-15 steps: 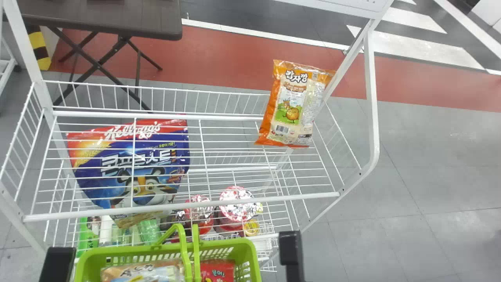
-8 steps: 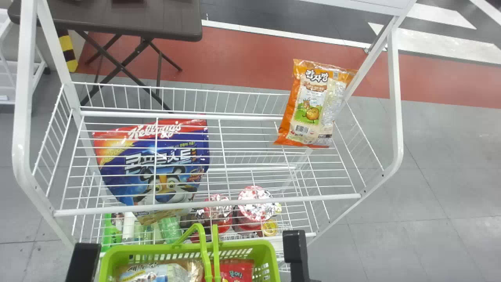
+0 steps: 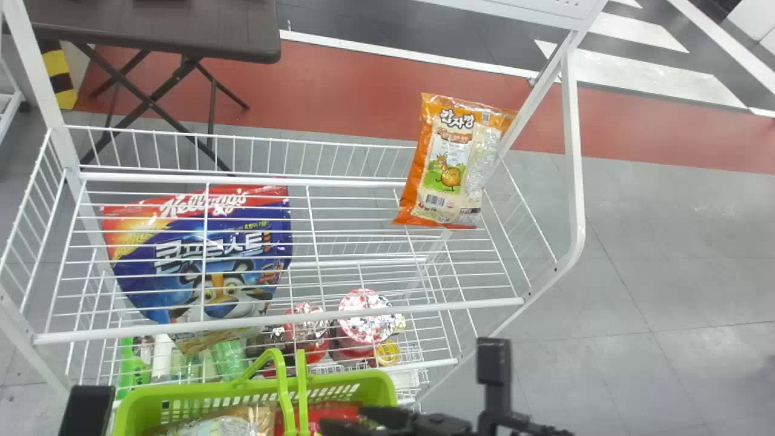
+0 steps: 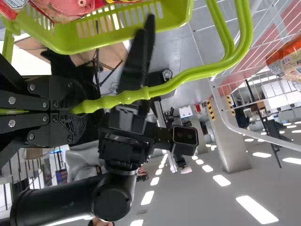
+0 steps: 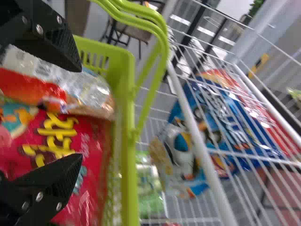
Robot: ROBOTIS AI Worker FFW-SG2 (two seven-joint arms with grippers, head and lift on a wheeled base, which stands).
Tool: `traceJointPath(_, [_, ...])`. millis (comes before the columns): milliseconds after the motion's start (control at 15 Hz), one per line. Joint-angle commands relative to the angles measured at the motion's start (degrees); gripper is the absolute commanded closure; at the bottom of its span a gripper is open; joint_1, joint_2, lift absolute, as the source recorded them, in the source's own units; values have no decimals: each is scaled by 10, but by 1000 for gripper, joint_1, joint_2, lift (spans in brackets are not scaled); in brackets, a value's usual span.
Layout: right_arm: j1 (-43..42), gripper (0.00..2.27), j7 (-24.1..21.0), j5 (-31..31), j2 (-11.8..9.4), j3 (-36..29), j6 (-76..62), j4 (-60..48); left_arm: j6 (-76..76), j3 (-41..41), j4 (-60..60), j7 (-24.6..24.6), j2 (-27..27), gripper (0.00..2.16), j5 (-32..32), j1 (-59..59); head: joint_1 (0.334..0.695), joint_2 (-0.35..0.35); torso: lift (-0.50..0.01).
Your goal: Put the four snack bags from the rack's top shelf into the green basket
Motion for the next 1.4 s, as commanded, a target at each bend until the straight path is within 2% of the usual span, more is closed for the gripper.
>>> traceJointPath(0, [4,53,-5,0,4,-42,-97,-7,0,-1,2,0,-1,2145,0,-1,695,-350,0])
traceJointPath(67, [4,56,-14,4,5,-51,-157,-7,0,-1,3,0,-1,2145,0,-1,695,-350,0])
traceJointPath(200, [-9,60,-77,52,5,-47,-312,-5,0,-4,4,1,-1,2145,-1,-1,695,-350,0])
traceJointPath(333, [-64,60,-115,106,6,-38,-364,24,0,-6,4,1,-1,2145,-4,1,695,-350,0])
traceJointPath(600, [-205,63,-136,177,9,-36,-375,135,0,-11,3,2,1,2145,-10,2,695,-350,0])
traceJointPath(800, [-277,63,-161,213,9,-32,-375,202,0,-11,3,3,2,2145,-11,0,695,-350,0])
traceJointPath(1200, [-380,76,-165,250,8,-31,-357,307,5,-9,7,2,5,2145,-11,-8,695,-350,0])
traceJointPath(1333, [-387,650,-154,258,5,-26,-352,313,5,-6,9,2,5,2145,-11,-10,695,-350,0])
